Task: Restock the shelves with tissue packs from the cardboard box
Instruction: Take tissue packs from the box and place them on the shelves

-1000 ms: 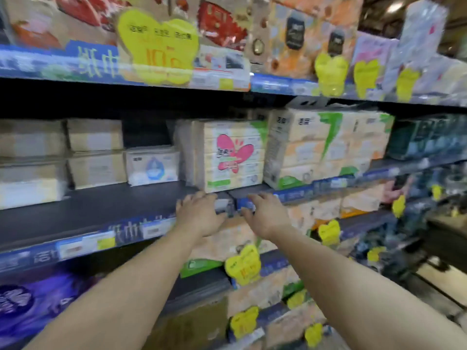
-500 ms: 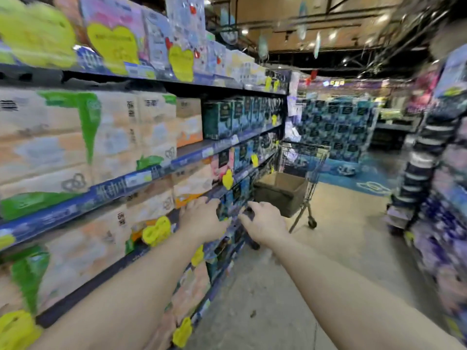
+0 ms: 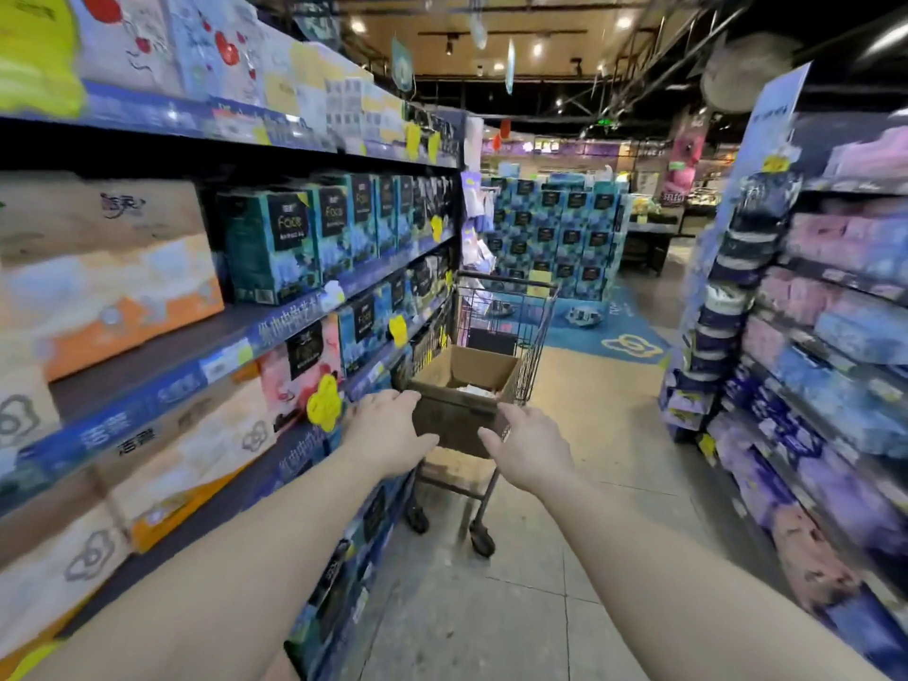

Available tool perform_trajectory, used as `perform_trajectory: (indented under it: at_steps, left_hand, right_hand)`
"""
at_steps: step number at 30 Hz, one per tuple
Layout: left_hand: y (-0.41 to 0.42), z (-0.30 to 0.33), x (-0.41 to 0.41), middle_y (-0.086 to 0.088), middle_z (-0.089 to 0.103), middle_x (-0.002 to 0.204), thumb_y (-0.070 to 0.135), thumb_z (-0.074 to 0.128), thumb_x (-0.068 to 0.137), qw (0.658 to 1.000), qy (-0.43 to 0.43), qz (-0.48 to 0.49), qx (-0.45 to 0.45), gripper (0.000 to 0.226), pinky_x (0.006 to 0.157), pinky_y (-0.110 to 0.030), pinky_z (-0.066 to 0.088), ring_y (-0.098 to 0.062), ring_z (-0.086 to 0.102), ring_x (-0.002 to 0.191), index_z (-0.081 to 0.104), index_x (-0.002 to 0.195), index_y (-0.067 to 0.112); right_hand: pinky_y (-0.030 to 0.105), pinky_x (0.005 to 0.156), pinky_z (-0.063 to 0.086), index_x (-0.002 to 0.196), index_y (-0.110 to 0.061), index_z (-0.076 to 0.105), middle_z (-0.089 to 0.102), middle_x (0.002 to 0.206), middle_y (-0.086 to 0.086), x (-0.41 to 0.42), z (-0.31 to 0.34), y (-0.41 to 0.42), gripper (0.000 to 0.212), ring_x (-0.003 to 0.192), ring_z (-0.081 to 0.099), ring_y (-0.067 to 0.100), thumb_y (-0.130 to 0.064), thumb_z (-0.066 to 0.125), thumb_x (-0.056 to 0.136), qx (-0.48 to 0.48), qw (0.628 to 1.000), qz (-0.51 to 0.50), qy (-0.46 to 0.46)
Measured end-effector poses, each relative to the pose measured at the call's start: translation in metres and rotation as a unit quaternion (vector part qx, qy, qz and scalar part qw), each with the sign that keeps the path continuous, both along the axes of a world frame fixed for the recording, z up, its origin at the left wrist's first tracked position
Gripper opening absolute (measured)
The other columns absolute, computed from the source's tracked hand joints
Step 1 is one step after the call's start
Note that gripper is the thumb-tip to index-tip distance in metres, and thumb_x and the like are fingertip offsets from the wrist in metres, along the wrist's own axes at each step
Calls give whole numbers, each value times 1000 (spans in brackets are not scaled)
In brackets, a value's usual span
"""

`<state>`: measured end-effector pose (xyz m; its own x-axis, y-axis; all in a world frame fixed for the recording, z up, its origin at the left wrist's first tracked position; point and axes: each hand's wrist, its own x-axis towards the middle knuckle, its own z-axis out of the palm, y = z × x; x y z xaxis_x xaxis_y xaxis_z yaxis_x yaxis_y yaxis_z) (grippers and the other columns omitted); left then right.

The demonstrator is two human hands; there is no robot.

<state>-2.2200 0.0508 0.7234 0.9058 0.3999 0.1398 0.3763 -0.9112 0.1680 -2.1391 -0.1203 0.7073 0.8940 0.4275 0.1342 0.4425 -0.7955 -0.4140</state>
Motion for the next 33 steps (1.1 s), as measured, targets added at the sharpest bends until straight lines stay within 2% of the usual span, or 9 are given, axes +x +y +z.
perform_trajectory:
  at_steps: [5, 15, 25, 29, 33]
  left_hand:
    - [18, -28, 120, -2, 47, 140, 61, 56, 81, 999, 18, -9, -31, 72, 104, -41, 40, -27, 44, 128, 36, 143, 28]
    - [48, -71, 362, -2, 46, 140, 62, 57, 81, 994, 35, 52, -91, 71, 104, -43, 41, -29, 43, 129, 38, 141, 28]
    - [146, -125, 514, -2, 38, 148, 57, 61, 82, 974, 74, 130, -168, 76, 107, -48, 39, -29, 36, 134, 30, 147, 33]
    - [200, -149, 579, -2, 48, 140, 57, 64, 77, 969, 87, 134, -190, 78, 100, -41, 46, -28, 49, 123, 35, 144, 32]
    - [243, -167, 636, -6, 50, 134, 53, 68, 77, 958, 107, 133, -232, 77, 97, -38, 47, -27, 54, 117, 38, 143, 27]
  right_hand:
    - [40, 103, 39, 142, -25, 41, 48, 139, 5, 116, -20, 10, 55, 129, 42, 28, -51, 47, 94, 8, 1000, -26, 13]
    - [44, 103, 43, 144, -29, 37, 47, 141, 4, 379, -48, 49, 60, 128, 45, 27, -54, 49, 91, -36, 999, 21, 25]
    - [39, 104, 42, 147, -27, 33, 46, 143, 5, 568, -105, 148, 63, 129, 44, 27, -50, 53, 92, -76, 989, 102, 82]
    - [41, 101, 46, 147, -27, 32, 47, 141, 6, 637, -128, 193, 66, 125, 49, 27, -50, 56, 89, -102, 982, 98, 128]
    - [36, 97, 49, 146, -25, 32, 48, 141, 6, 705, -142, 233, 64, 122, 52, 26, -39, 61, 90, -125, 976, 88, 156]
